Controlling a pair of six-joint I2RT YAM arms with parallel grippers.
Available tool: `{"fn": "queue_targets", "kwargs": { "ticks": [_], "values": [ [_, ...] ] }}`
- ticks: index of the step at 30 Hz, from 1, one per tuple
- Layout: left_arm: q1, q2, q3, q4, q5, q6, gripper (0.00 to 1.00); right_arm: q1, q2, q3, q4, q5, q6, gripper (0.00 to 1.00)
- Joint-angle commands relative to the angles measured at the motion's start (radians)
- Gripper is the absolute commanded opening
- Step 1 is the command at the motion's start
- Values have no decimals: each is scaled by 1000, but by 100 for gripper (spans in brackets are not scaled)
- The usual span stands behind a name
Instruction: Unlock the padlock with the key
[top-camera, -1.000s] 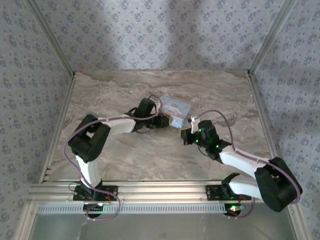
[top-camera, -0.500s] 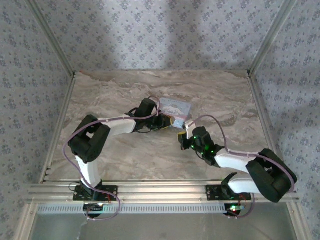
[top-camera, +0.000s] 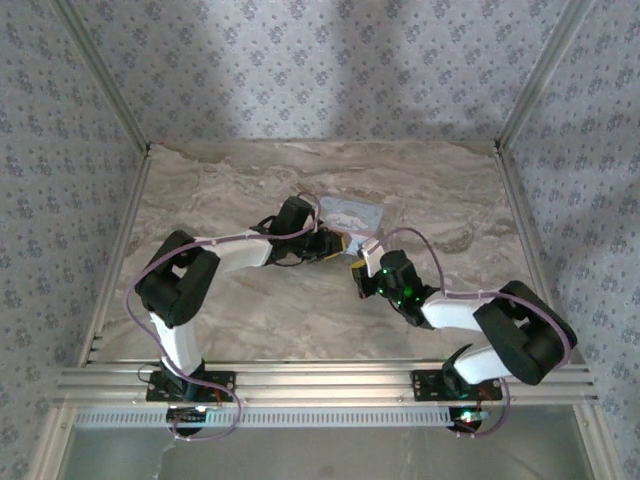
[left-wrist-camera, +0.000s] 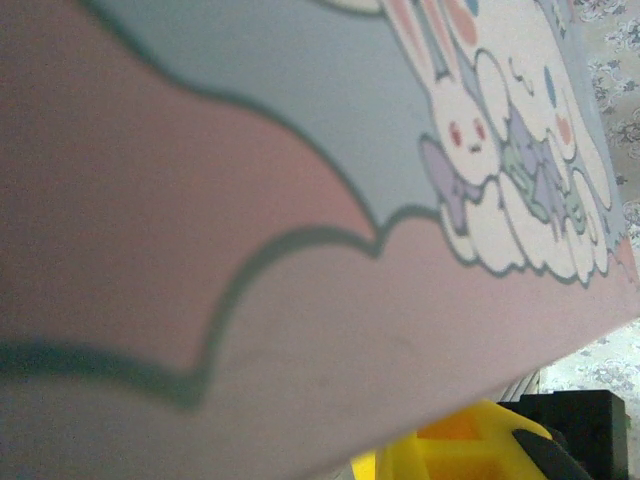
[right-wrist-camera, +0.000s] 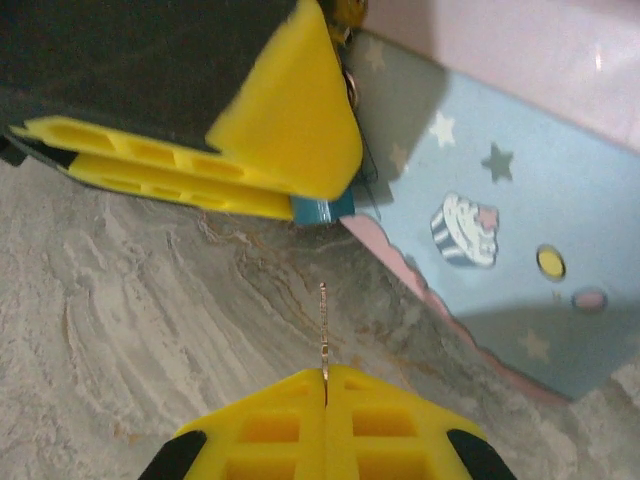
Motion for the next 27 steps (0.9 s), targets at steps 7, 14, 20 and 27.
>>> {"fn": "queue_targets", "kwargs": {
  "ticks": [7,14,20,27],
  "values": [
    [-7,-55,-15,14,45,-14,21,-20,39,49,30,-12,-80,0],
    [-7,-54,-17,15,44,-14,21,-23,61,66,31,-30,-94,0],
    [-7,-54,-19,19,43,-16,21,-24,76,67,40,-33,-91,0],
    [-7,-54,-19,19,43,-16,21,-23,88,72,50,-53,-90,0]
  ]
}}
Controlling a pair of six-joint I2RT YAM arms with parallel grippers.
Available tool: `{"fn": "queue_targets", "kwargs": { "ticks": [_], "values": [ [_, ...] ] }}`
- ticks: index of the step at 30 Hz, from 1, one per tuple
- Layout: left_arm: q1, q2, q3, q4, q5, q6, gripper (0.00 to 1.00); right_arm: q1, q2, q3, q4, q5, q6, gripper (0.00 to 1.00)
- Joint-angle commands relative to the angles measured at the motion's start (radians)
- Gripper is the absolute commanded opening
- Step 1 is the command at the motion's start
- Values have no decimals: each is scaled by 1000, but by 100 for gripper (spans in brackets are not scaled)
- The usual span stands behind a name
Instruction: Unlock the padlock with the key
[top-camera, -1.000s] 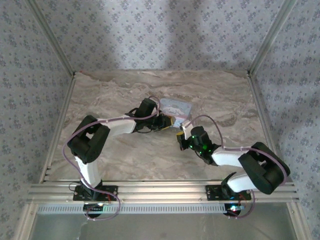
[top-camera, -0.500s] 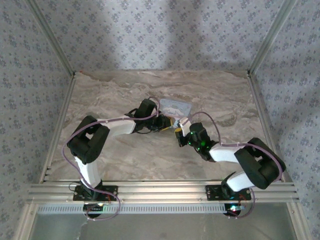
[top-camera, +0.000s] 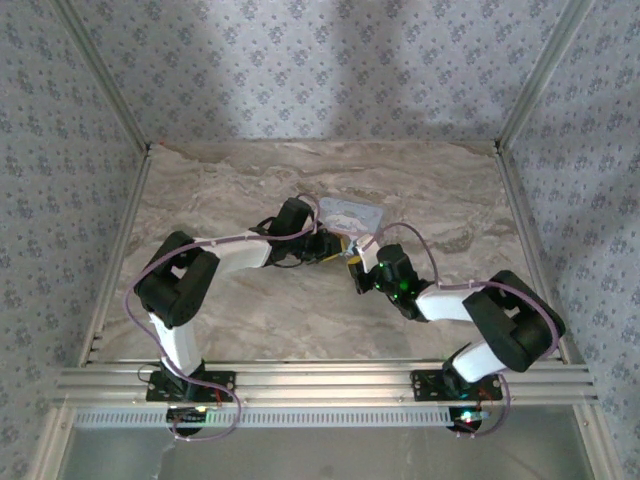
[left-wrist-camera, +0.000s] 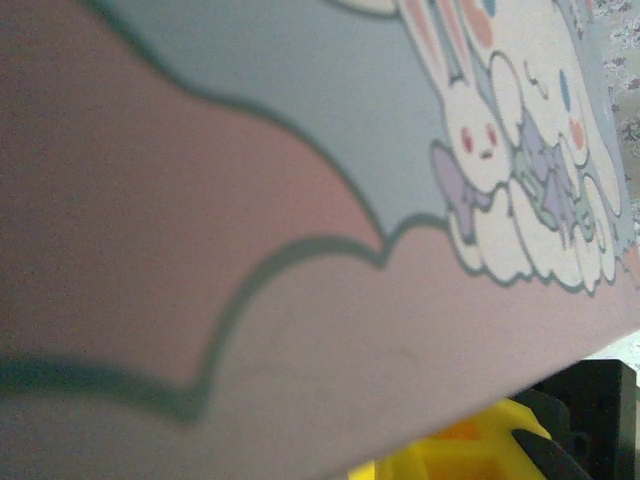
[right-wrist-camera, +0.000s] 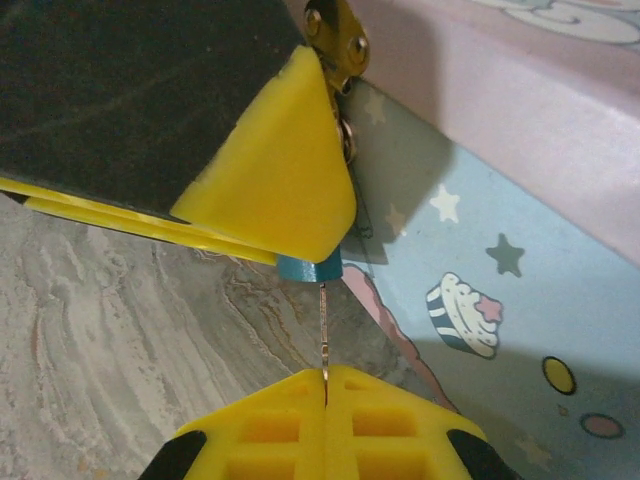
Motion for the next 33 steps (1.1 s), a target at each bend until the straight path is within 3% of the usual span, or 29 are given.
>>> {"fn": "queue_targets", "kwargs": {
  "ticks": [1,33],
  "values": [
    [-7,-48,-7,18,43,-10,21,-5,12,24,32,-23,-16,0],
    [-6,-55,-13,19,53,-10,21,-16,52,35,133,-23,-25,0]
  ]
}}
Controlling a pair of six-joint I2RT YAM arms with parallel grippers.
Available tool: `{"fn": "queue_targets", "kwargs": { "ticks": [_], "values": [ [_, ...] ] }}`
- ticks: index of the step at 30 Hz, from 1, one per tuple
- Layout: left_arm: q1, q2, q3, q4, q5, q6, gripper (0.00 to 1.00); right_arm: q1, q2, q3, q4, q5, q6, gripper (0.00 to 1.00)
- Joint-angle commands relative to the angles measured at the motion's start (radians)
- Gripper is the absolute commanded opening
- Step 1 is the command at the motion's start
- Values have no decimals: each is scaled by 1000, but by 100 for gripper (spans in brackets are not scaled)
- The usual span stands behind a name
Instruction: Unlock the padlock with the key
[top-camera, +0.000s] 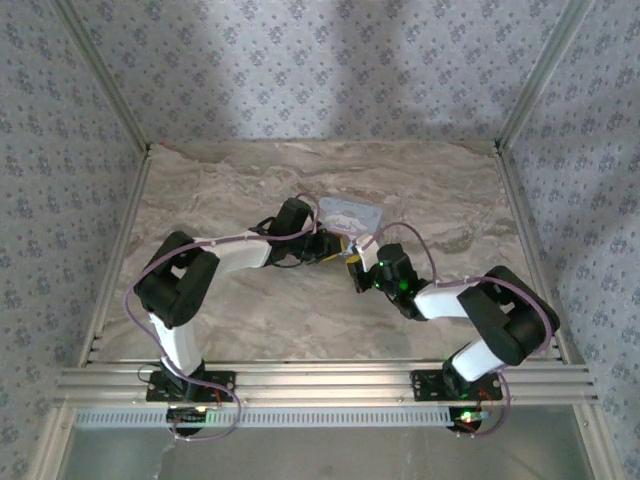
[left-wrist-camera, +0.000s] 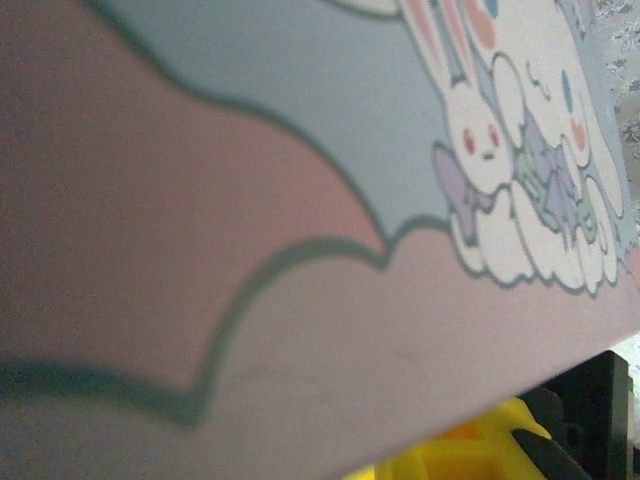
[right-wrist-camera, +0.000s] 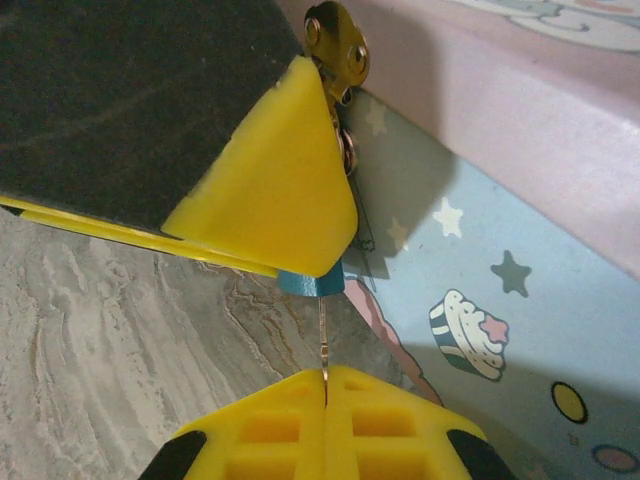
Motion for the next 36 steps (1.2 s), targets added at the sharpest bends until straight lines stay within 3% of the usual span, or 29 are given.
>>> {"fn": "queue_targets", "kwargs": {
  "ticks": [1,36],
  "values": [
    [-6,-53,-11,18,54,-9,21,-5,13,32,74,2,-25,0],
    [-7,-53,-17,18,34,-12,21,-5,-30,-24,83,-30,10,0]
  ]
}}
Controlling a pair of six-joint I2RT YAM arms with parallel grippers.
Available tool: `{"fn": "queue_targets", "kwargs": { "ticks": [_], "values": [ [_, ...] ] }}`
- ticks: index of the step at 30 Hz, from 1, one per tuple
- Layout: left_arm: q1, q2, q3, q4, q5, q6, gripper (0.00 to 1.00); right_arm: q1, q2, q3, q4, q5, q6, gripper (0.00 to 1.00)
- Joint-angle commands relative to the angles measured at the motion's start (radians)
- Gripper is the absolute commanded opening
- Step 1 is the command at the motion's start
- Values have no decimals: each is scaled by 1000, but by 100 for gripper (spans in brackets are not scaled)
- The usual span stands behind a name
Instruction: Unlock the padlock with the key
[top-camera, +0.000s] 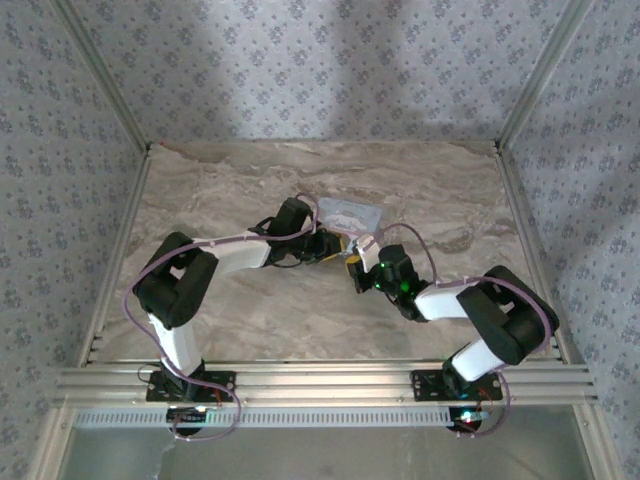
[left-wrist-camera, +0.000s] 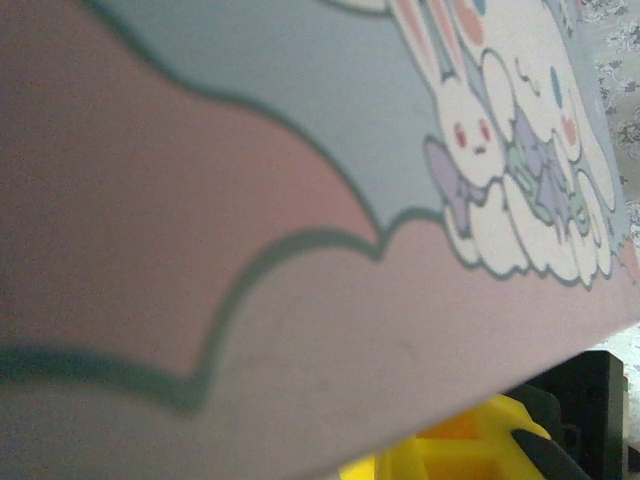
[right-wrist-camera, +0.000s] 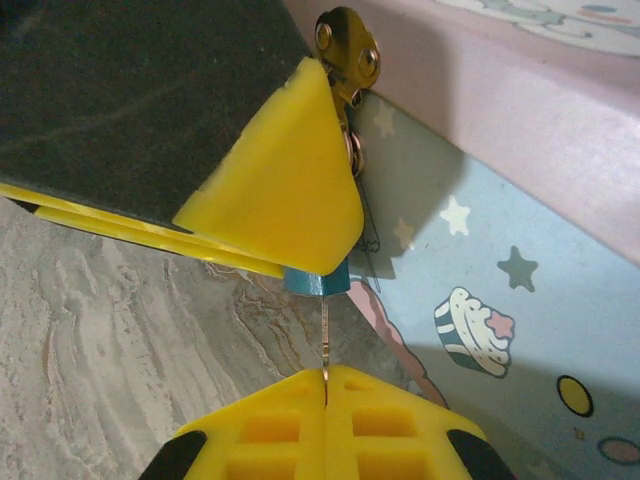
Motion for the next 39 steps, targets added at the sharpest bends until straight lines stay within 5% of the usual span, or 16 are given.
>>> {"fn": "queue_targets", "kwargs": {
  "ticks": [1,39],
  "values": [
    [-9,-47,-14,15,33,-12,21,-3,-33,-7,42,-10,12,0],
    [-9,-51,-2,2,81,-7,21,-26,55,67,135,-32,-8,0]
  ]
}}
